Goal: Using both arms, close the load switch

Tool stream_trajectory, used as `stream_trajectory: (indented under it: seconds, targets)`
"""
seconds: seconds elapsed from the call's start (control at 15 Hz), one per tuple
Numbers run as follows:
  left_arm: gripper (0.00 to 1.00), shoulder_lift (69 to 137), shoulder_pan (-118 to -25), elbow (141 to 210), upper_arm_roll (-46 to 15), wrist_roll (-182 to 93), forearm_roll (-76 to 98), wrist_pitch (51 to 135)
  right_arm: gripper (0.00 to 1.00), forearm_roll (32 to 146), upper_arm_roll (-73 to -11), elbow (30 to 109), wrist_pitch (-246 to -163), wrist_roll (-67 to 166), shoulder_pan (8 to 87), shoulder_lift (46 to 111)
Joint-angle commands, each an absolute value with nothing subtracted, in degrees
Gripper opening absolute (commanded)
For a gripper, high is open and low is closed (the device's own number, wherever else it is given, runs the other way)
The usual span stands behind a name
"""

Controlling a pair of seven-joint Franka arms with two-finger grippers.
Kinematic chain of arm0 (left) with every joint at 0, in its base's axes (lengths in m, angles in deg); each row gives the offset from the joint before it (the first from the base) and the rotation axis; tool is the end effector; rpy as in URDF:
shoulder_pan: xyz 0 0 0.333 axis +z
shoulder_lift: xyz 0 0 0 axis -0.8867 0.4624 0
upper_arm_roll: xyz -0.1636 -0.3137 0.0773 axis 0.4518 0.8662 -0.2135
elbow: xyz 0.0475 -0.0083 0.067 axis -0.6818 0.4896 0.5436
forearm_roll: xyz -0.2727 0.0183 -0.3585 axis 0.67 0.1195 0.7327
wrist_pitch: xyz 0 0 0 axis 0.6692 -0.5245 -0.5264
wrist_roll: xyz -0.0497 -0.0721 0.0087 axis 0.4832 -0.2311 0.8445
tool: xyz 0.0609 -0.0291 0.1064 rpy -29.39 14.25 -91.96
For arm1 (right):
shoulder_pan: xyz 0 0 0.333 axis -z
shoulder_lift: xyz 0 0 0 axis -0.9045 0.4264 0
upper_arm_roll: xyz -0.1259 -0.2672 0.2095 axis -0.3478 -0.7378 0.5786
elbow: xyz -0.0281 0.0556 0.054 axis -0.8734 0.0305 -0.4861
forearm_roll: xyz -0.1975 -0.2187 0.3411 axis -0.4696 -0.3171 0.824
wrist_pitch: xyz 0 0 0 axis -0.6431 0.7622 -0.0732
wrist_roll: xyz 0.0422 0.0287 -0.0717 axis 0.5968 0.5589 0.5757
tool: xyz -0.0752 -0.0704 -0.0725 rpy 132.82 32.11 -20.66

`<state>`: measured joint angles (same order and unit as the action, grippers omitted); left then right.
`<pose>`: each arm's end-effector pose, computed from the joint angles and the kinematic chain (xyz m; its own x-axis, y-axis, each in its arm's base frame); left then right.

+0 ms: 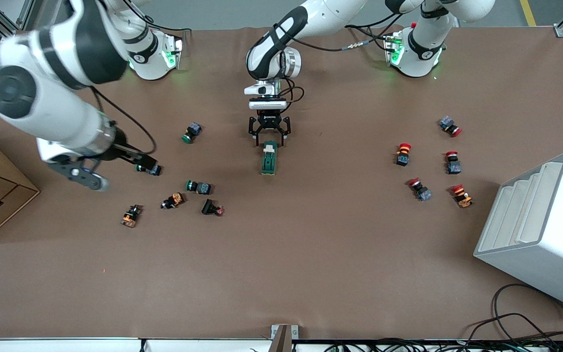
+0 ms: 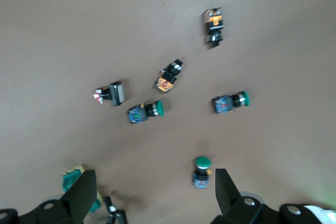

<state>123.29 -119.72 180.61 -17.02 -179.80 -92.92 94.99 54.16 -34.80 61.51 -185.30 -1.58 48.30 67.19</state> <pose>0.2561 -0.6345 0.0705 0.5459 -0.0169 0.8377 -0.0239 -0.9997 -0.0046 0.6464 0.2165 0.5129 0.8744 -0.4704 -0.1187 -0.4677 -0.8824 0.0513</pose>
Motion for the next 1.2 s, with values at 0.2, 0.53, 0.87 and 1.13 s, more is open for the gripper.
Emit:
stream_trajectory:
  seconds: [0.2,0.53,0.87,1.13]
  targets:
    - [0.97,124.9,-121.0,180.8,-17.6,-181.8,-97.1,90.7,1.00,54.8,-35.2,63.6,-193.2,-18.3,40.8,70.9]
    - [0.97,126.4,-121.3,180.7,-17.5,-187.0,-100.6,88.5,1.00,54.8,-35.2,74.3,-207.6,-27.0,34.9,70.8]
    - [0.98,127.4,-122.6,180.7,-17.5,-190.9,-100.7,86.7,1.00,54.8,-35.1,84.3,-225.2,-36.3,28.1,71.9]
    - [0.99,127.9,-122.7,180.7,-17.6,-191.0,-100.7,86.1,1.00,54.8,-35.2,87.9,-237.5,-42.6,22.6,76.4]
